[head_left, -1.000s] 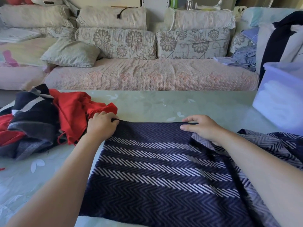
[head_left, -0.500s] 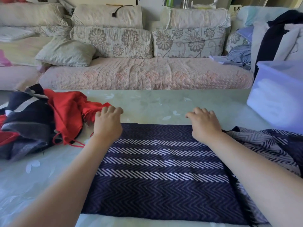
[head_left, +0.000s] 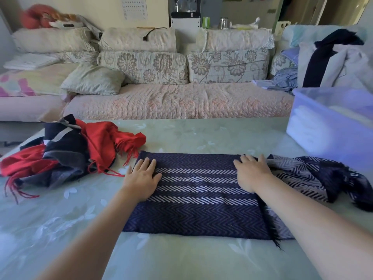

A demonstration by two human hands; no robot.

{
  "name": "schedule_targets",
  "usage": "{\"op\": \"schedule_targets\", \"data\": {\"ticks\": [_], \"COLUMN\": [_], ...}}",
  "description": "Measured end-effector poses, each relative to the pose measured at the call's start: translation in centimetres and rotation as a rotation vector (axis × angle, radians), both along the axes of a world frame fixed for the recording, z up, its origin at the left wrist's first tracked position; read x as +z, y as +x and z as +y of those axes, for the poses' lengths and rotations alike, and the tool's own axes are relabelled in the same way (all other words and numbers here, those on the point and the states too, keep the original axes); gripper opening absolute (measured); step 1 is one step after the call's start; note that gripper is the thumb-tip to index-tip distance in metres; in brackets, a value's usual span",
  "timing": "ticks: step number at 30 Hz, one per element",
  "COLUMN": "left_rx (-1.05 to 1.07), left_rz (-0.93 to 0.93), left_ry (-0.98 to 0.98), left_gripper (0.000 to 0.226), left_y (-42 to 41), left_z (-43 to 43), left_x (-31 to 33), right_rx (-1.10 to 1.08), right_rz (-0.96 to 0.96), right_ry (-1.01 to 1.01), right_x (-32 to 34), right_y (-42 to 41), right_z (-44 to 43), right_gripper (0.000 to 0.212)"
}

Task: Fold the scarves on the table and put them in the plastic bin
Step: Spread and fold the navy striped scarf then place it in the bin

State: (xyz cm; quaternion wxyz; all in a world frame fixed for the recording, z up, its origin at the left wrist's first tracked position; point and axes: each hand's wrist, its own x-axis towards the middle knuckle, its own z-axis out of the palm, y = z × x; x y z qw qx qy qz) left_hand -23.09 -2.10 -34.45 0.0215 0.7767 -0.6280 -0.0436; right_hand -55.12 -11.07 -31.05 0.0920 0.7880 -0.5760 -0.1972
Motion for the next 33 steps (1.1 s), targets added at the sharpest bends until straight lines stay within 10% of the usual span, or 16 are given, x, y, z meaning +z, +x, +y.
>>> {"op": "schedule_targets", "data": {"ticks": [6,19,24,33], "left_rx": [-0.054,0.390,0.369,0.129], "left_rz": [0.062,-0.096,0.263,0.282], "left_ry": [-0.029,-0.050,-0.317,-0.167], "left_gripper": [0.063,0.035,0.006,0.049], "left_y": [-2.2,0.1,-0.3,4.1], "left_z": [5.6,11.7,11.7,13.5], "left_x": [-1.3,0.9,1.2,2.4], "right_rx": [0.173,0.522,0.713,0.457], "right_rz": [-0.478,-0.404,-0.261,-0.303], "right_ry": [0.197,0.140,-0.141,0.154], "right_x": [0.1,-0.6,-1.2,1.6], "right_y": [3.7,2.9,4.5,7.8], "right_z": [7.5,14.4,14.0,16.3], "right_gripper": [0.060,0.076,0.015,0.066]}}
